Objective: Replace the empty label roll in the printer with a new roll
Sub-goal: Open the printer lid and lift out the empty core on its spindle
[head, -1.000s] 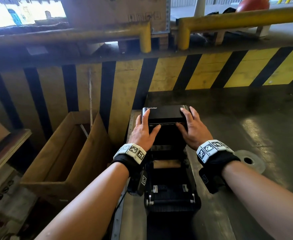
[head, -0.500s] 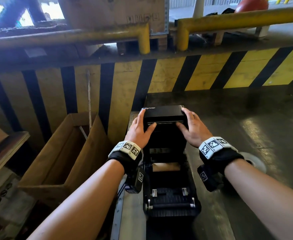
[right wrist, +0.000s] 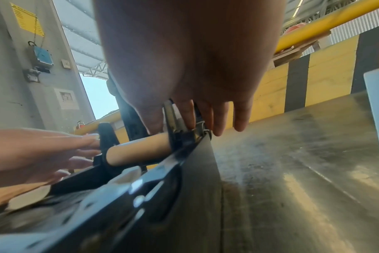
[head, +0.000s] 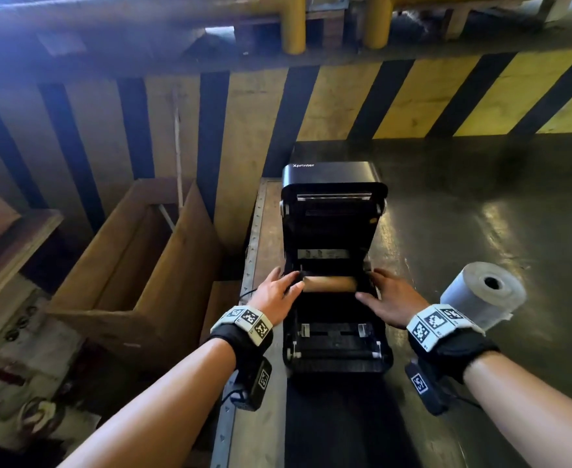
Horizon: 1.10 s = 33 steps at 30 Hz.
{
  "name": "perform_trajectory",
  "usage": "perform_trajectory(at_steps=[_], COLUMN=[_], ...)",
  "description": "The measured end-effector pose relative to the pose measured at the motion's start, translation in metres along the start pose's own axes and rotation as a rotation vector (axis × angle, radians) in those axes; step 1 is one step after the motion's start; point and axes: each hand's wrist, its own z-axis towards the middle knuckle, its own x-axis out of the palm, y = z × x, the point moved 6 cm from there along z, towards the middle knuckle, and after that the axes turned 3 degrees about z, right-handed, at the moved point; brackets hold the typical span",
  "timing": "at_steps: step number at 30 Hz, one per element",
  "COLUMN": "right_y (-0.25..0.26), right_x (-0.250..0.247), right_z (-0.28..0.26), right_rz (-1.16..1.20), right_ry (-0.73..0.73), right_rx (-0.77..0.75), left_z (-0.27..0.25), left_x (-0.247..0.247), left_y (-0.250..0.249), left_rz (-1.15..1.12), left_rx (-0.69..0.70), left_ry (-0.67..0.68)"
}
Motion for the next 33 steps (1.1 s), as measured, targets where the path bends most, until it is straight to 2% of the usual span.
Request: perform_trajectory(at_steps=[3,7,18,21,24,29,33], right_y=[0.005,0.009,0.039,0.049,0.045,0.008,-0.028], right_x=[0.013,0.024,-0.016,-0.034,-0.047,-0.061,-0.065], right_z=[0.001,0.003,-0.023,-0.046,-0.072,-0.113,-0.141], right_rz=[-0.027,-0.082,0.038,0.03,0.033,0.141,0.33], right_ry=[0.027,0.064,-0.109,-0.177,-0.179,-0.204,-0.257], right_rx=[0.001,0.08,-0.023,-0.028,0.004,0.085,0.065], left_z=[-0.001,-0.003,-0.027,-0.042,-0.056,-0.073,-0.085], left_x=[0.003,0.006,-0.028,-0.036,-0.038,-0.021,0.002], left_y=[-0.005,-0.01,-0.034,-0.046,-0.06,-0.085,-0.104], left_rz=[0.041,0.041,-0.072,-0.082,-0.092,-0.115,-0.171], left_rx=[0.036,0.069,0.099,0.128,0.158,0.205,0.194], left_ry=[-0.042,-0.087,-0.198,-0.181,-0.137,-0.025,0.036])
